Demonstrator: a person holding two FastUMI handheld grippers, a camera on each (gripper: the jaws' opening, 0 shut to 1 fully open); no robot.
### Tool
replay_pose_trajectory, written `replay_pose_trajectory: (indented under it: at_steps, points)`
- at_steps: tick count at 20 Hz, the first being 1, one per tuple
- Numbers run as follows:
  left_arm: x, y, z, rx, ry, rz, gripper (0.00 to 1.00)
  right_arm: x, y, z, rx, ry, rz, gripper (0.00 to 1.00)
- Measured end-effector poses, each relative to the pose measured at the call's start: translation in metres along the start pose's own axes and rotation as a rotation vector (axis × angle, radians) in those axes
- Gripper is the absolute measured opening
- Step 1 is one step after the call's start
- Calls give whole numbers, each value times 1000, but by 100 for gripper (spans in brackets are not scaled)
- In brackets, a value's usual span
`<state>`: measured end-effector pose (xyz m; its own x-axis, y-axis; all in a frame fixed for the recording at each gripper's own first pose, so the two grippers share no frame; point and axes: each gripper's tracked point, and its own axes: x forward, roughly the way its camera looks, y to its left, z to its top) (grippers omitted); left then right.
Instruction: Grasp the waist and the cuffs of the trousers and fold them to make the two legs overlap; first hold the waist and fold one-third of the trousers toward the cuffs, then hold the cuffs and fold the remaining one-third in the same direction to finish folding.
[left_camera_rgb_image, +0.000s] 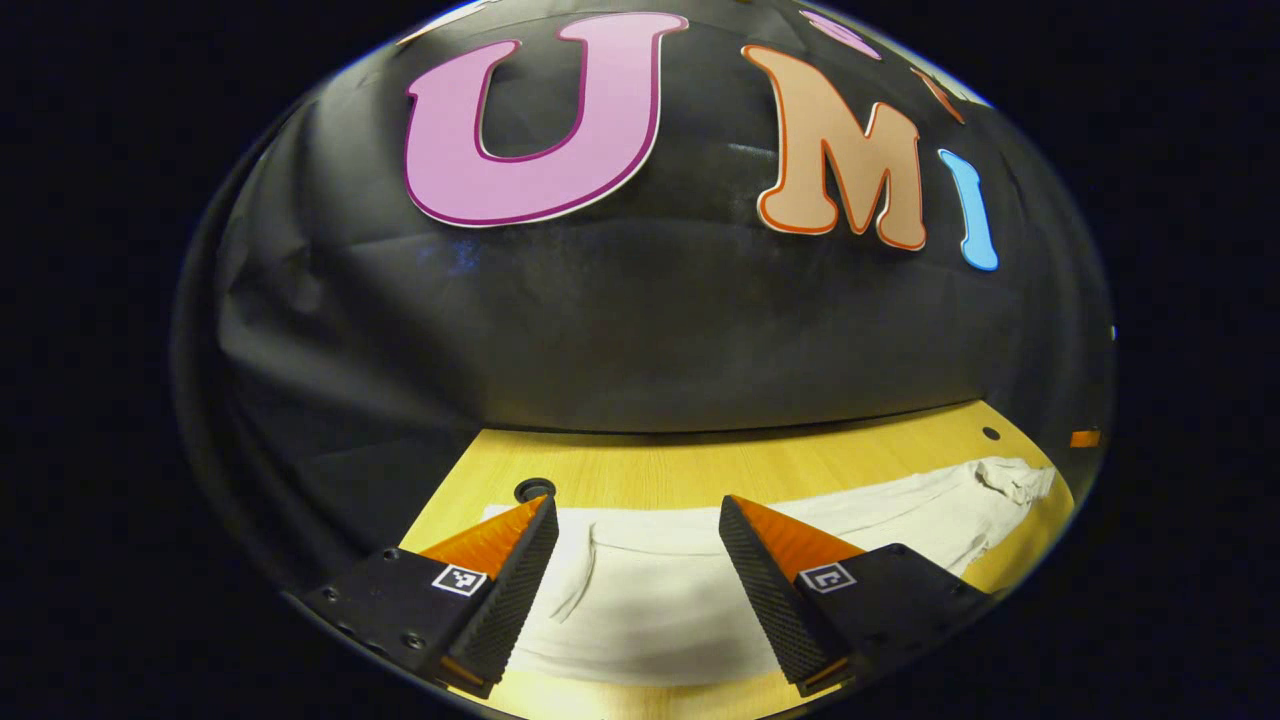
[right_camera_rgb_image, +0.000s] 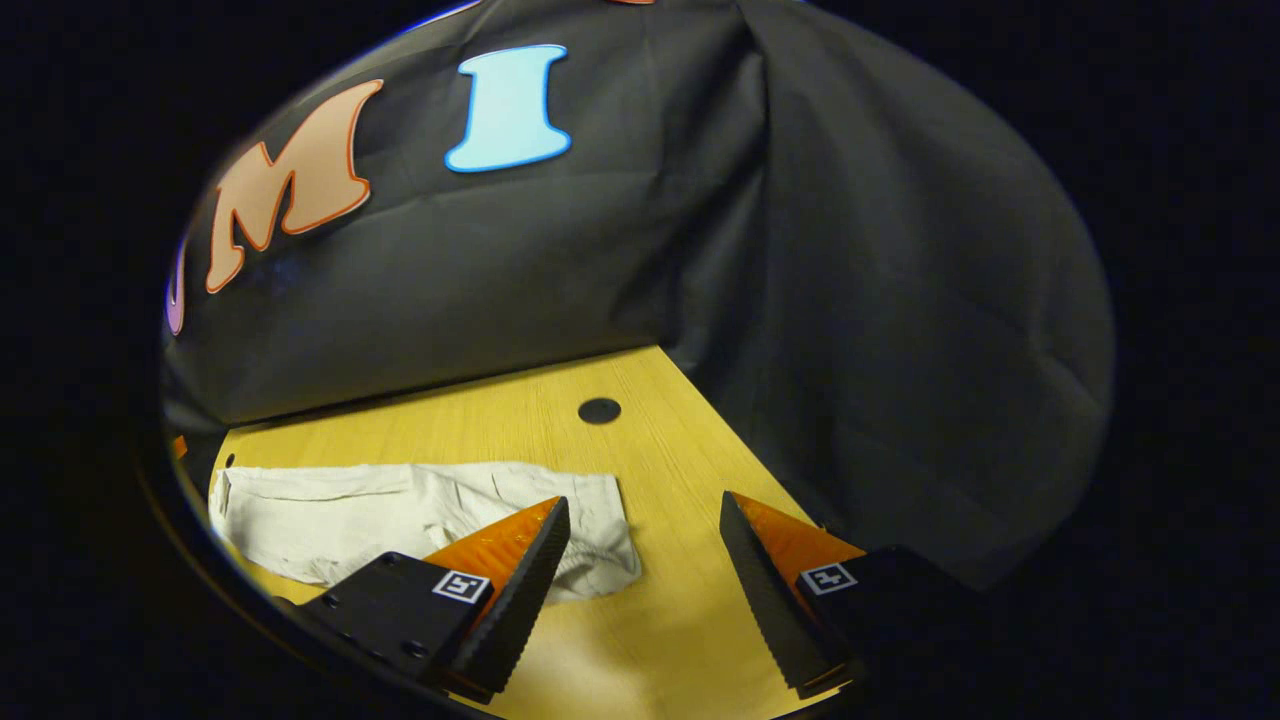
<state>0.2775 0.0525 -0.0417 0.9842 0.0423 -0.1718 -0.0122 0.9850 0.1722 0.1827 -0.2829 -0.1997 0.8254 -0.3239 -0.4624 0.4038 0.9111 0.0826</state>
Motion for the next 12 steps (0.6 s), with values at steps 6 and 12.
replay_pose_trajectory:
  at_steps: [6,12]
  points:
    - [-34,-9,-15,-37,18,-10,94,21,8,-64,82,131,14,93]
    - [-45,-7,-16,-38,21,15,97,50,28,-79,176,184,67,97]
